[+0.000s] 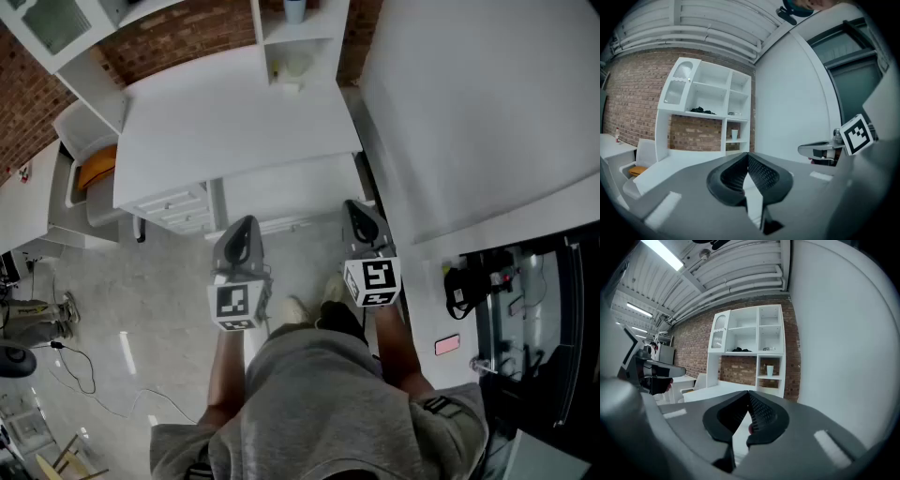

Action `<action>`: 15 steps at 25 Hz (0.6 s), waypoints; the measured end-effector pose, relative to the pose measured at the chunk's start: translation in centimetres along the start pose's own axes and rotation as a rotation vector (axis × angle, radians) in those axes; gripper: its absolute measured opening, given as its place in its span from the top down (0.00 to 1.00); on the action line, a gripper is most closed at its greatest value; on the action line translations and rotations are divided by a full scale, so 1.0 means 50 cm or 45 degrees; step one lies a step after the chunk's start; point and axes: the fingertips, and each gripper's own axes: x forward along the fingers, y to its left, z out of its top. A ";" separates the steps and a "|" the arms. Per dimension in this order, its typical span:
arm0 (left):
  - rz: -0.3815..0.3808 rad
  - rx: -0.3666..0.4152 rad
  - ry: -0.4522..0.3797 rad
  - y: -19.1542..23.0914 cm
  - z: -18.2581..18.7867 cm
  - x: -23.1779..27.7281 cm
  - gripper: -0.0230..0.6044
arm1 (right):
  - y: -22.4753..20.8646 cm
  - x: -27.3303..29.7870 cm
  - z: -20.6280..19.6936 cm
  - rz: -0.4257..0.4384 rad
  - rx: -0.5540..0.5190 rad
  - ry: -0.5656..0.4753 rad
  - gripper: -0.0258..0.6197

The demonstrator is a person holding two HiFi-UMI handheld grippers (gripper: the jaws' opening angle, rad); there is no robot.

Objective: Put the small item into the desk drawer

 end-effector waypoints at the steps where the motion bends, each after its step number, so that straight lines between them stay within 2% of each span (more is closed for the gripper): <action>1: 0.000 0.001 -0.001 0.001 0.001 0.001 0.94 | 0.001 0.004 0.001 0.002 -0.002 0.000 0.96; 9: -0.004 0.008 -0.029 0.019 0.024 0.022 0.94 | -0.002 0.032 0.019 0.008 -0.019 -0.016 0.96; 15: 0.007 0.017 -0.052 0.034 0.049 0.083 0.94 | -0.038 0.093 0.041 0.036 -0.054 -0.017 0.96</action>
